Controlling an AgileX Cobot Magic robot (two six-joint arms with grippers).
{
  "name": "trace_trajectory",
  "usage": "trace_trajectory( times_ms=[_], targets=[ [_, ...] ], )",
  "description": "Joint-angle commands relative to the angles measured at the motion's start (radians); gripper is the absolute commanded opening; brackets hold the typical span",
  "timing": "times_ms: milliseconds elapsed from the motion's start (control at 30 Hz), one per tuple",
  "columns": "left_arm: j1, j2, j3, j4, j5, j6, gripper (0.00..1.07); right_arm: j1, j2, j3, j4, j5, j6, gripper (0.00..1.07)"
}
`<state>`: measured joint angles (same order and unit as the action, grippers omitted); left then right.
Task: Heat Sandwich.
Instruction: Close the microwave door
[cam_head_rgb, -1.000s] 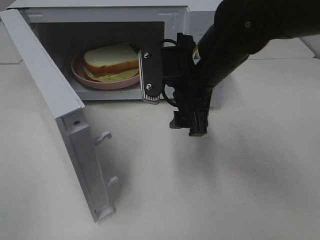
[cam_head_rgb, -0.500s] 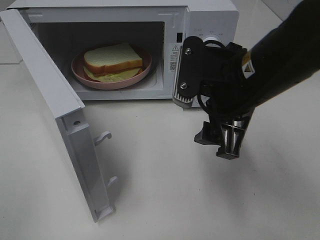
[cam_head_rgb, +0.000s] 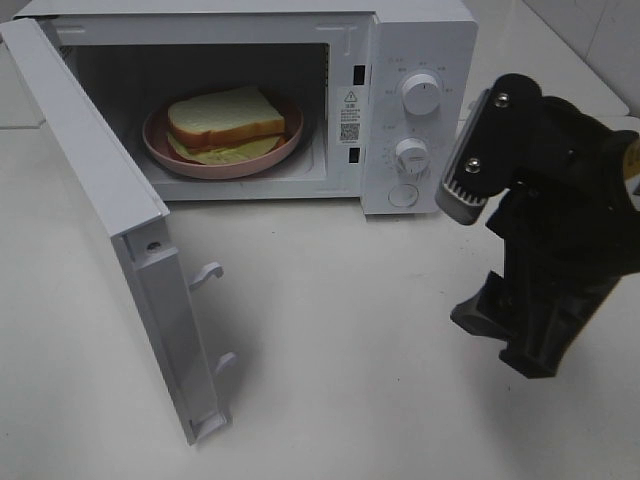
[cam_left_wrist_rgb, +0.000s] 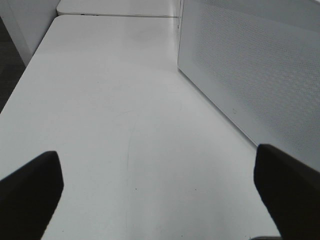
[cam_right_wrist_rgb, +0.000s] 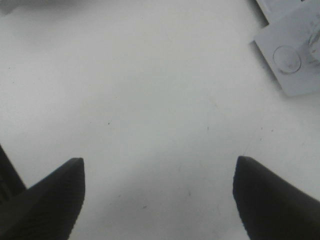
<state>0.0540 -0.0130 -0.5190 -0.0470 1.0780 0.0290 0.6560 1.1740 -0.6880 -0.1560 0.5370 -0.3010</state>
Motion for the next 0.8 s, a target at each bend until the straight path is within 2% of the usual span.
trace_trajectory(
  times_ms=[33, 267, 800],
  targets=[
    [-0.004, -0.008, 0.003, -0.009, -0.004, -0.003, 0.96, 0.002, -0.052, 0.027, 0.001, 0.075, 0.093, 0.76],
    [-0.004, -0.008, 0.003, -0.009, -0.004, -0.003, 0.96, 0.002, -0.195, 0.033, 0.001, 0.255, 0.248, 0.76],
    [-0.004, -0.008, 0.003, -0.009, -0.004, -0.003, 0.96, 0.002, -0.479, 0.033, 0.002, 0.588, 0.301, 0.76]
  ],
)
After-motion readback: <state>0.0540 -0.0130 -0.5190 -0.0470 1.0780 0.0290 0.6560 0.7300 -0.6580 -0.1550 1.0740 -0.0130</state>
